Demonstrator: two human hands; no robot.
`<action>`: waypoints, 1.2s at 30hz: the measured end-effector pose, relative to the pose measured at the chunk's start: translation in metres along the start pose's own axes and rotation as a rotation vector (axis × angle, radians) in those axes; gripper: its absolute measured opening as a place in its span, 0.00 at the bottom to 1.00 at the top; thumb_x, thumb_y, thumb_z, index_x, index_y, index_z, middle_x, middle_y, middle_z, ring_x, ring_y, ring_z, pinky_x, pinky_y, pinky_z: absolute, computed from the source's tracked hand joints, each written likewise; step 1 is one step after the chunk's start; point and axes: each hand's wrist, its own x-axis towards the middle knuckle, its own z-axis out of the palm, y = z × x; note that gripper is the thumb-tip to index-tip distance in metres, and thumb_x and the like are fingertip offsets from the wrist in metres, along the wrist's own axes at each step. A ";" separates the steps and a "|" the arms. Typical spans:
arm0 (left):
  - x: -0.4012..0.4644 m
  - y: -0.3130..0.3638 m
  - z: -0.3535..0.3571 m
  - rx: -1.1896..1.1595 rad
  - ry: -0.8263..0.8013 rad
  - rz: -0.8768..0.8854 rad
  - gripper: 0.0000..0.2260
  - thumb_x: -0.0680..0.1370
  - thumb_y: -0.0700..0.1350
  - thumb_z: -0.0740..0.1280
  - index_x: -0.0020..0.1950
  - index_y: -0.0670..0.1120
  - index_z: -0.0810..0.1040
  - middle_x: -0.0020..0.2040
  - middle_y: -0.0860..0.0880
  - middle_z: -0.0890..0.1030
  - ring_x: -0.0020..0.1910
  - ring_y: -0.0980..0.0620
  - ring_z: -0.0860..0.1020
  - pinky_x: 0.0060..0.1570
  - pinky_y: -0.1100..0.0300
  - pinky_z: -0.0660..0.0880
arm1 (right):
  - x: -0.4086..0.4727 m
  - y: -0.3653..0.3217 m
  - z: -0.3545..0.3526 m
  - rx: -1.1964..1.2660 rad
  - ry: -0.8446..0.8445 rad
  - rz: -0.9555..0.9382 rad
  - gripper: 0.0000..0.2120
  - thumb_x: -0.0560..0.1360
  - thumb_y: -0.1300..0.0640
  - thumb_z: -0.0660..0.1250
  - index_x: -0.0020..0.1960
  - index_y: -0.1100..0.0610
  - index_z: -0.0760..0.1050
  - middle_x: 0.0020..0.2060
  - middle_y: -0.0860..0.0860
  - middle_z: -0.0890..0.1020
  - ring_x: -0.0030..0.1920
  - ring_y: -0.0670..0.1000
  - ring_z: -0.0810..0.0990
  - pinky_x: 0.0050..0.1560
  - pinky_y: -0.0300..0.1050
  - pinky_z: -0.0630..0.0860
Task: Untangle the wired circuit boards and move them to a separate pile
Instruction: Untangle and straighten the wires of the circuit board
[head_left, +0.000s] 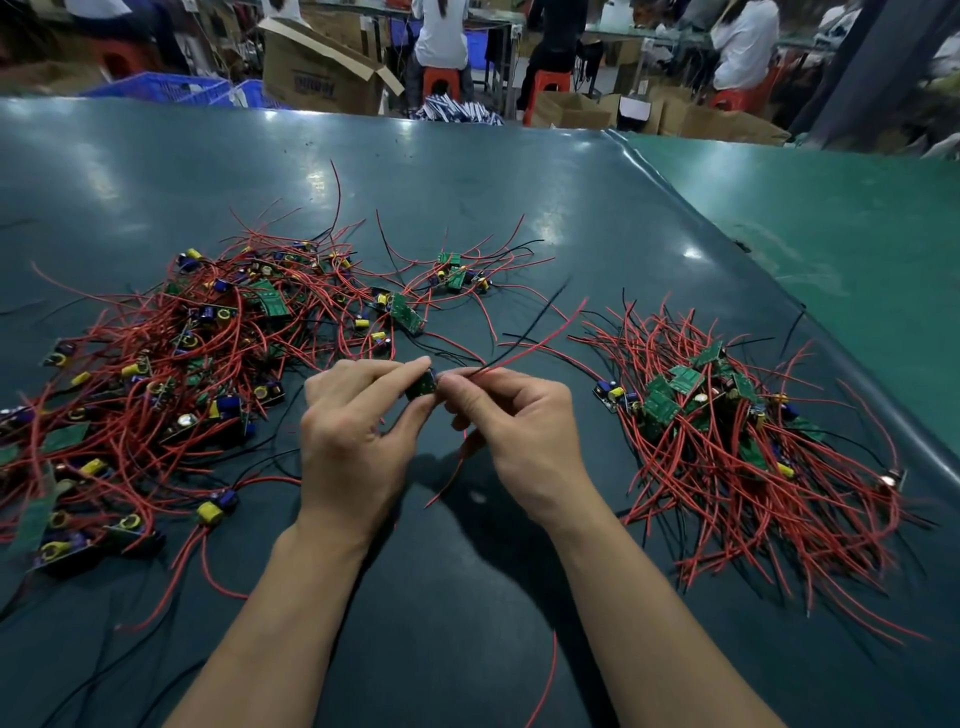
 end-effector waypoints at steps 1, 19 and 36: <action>0.000 0.000 0.001 0.000 0.001 0.010 0.12 0.71 0.41 0.74 0.53 0.39 0.84 0.45 0.44 0.83 0.45 0.48 0.78 0.46 0.44 0.76 | 0.001 0.000 0.000 -0.001 0.041 -0.012 0.04 0.75 0.64 0.71 0.43 0.59 0.83 0.31 0.50 0.81 0.30 0.47 0.77 0.27 0.39 0.74; -0.003 0.008 0.006 -0.114 -0.071 -0.002 0.11 0.72 0.39 0.76 0.53 0.39 0.84 0.46 0.46 0.82 0.41 0.46 0.80 0.42 0.47 0.77 | 0.020 -0.010 -0.027 0.453 0.628 0.033 0.15 0.81 0.56 0.63 0.37 0.59 0.76 0.24 0.47 0.71 0.22 0.45 0.69 0.22 0.38 0.70; 0.008 -0.016 -0.022 0.043 0.048 0.086 0.06 0.75 0.43 0.73 0.49 0.43 0.86 0.42 0.48 0.85 0.39 0.47 0.81 0.43 0.42 0.73 | -0.003 -0.006 -0.014 -0.138 0.072 -0.068 0.12 0.79 0.57 0.67 0.39 0.60 0.81 0.28 0.54 0.79 0.25 0.51 0.77 0.24 0.41 0.73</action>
